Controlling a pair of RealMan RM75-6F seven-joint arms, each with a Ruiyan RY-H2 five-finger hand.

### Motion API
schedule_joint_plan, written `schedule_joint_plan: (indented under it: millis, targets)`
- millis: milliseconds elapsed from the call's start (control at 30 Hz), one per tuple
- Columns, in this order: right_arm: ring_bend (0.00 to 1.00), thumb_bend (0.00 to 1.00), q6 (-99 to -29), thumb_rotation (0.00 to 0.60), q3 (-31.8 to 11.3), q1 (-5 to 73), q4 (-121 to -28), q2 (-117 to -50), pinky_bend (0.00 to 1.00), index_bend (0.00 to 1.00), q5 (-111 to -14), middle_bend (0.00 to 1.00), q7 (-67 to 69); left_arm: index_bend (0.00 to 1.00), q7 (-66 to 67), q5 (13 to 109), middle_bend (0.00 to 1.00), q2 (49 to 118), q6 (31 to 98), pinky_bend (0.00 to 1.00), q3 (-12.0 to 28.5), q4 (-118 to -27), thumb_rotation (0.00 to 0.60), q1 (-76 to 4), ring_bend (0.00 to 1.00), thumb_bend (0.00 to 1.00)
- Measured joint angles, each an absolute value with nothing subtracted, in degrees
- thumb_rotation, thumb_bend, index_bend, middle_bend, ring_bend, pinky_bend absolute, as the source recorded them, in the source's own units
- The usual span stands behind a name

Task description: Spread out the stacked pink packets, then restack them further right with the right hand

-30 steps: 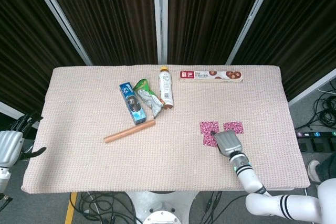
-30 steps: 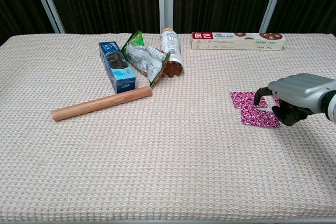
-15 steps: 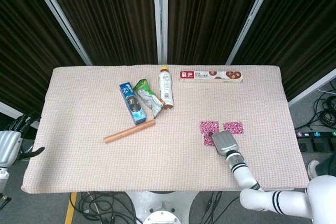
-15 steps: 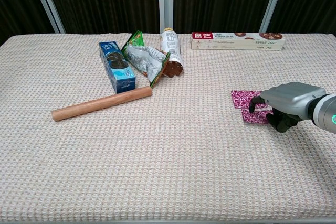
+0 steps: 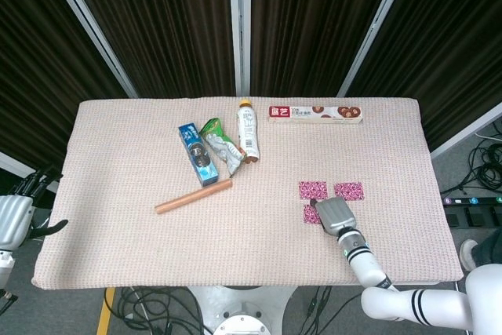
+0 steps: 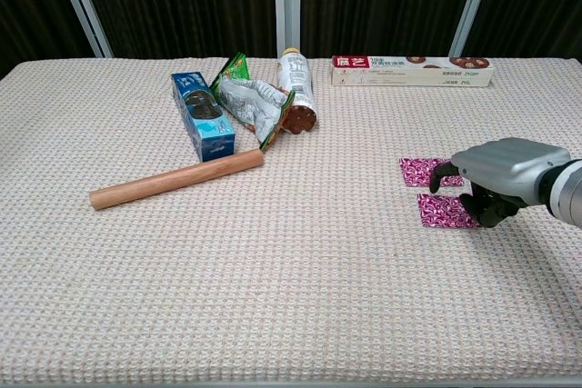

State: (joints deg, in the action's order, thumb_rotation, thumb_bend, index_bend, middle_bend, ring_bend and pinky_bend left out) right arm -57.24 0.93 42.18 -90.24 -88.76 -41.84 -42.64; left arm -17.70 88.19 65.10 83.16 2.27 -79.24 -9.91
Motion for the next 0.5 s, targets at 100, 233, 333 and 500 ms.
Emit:
schedule_joint_plan:
  millis: [100, 233, 333, 500]
  targets:
    - [1.0, 0.5, -58.1, 0.6, -0.2, 42.1, -90.3, -88.5, 0.96, 0.27, -43.6, 1.0, -41.3, 0.24, -17.9, 88.0, 0.18, 65.1, 83.1, 0.3, 2.4, -79.1, 0.6, -9.9, 0.17, 0.02]
    - [1.0, 0.13, -60.1, 0.6, -2.6, 42.1, -89.3, -88.5, 0.96, 0.37, -46.1, 1.0, -39.4, 0.24, -18.4, 87.8, 0.18, 65.2, 83.0, 0.3, 2.4, -78.7, 0.6, -9.8, 0.17, 0.02]
    - [1.0, 0.01, -60.5, 0.6, -3.9, 42.6, -87.3, -88.6, 0.96, 0.4, -47.1, 1.0, -39.0, 0.24, -18.6, 87.8, 0.18, 65.3, 82.8, 0.3, 2.2, -78.5, 0.6, -9.8, 0.17, 0.02]
    - [1.0, 0.0, -58.6, 0.558, -4.9, 44.6, -82.2, -88.9, 0.96, 0.35, -47.3, 1.0, -41.0, 0.24, -19.0, 87.5, 0.18, 65.4, 82.7, 0.3, 2.3, -78.1, 0.6, -9.7, 0.17, 0.02]
